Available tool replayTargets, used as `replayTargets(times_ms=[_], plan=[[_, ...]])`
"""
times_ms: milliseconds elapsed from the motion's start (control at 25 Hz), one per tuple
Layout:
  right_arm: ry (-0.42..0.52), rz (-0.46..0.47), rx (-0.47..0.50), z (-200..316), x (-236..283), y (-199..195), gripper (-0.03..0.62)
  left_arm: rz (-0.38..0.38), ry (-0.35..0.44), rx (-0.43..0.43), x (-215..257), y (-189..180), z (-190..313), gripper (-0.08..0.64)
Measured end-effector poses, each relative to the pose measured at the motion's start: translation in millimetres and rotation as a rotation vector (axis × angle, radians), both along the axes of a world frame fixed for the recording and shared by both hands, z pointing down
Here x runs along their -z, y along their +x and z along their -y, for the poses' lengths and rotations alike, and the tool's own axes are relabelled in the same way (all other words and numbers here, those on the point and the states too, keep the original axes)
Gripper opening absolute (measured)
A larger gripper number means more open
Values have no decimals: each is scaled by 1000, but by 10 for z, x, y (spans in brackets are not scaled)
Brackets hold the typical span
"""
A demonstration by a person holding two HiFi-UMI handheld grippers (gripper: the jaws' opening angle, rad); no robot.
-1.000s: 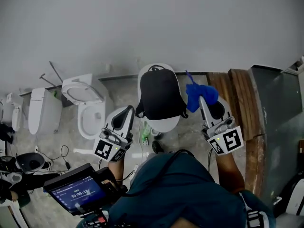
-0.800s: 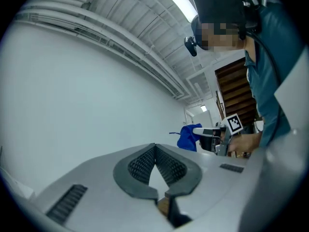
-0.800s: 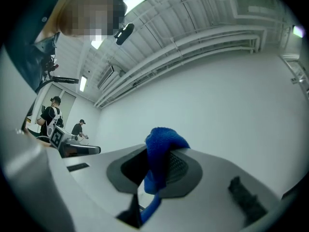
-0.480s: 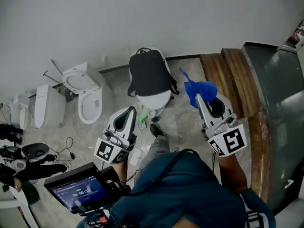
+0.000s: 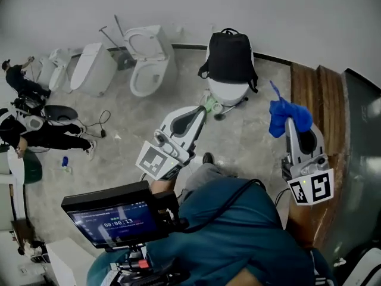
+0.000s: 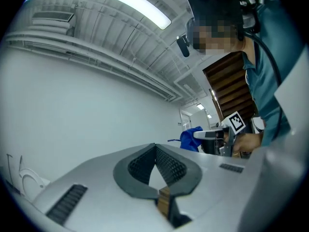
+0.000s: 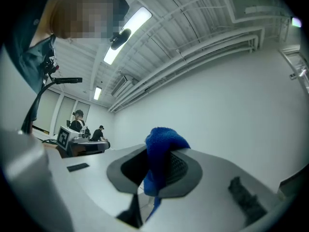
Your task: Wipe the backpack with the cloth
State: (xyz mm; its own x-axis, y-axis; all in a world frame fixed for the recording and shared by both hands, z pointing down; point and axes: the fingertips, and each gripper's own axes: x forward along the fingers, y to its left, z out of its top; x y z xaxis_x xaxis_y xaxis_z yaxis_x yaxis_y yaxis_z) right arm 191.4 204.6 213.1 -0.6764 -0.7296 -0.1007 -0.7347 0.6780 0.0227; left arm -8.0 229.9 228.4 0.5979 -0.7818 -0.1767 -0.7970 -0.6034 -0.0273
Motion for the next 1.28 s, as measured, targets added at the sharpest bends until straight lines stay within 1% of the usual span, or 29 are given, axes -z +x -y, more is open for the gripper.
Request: replayTargets(times_ms=[200, 440, 640, 840, 920, 1080, 1160, 1280], plan=[[-15, 0, 16, -356, 48, -157, 51, -13, 8, 26, 164, -158, -425, 4], [-38, -2, 22, -791, -31, -454, 51, -27, -13, 27, 105, -410, -946, 4], [-28, 10, -24, -1504, 79, -753, 51, -46, -24, -21, 56, -686, -1682, 5], [-22, -11, -63, -1722, 119, -968, 51, -67, -37, -66, -4, -916, -1860, 4], [-10, -12, -78, -1930, 142, -961, 51, -65, -30, -84, -12, -921, -2038, 5], [8, 11, -98, -2528, 224, -682, 51, -69, -6, -102, 122, -668, -2605, 5], [12, 2, -112, -2625, 202, -614, 51, -52, -3, -97, 99, -634, -2720, 5], [11, -23, -138, -2578, 112, -607, 51, -36, -3, -89, 32, -675, -2681, 5]])
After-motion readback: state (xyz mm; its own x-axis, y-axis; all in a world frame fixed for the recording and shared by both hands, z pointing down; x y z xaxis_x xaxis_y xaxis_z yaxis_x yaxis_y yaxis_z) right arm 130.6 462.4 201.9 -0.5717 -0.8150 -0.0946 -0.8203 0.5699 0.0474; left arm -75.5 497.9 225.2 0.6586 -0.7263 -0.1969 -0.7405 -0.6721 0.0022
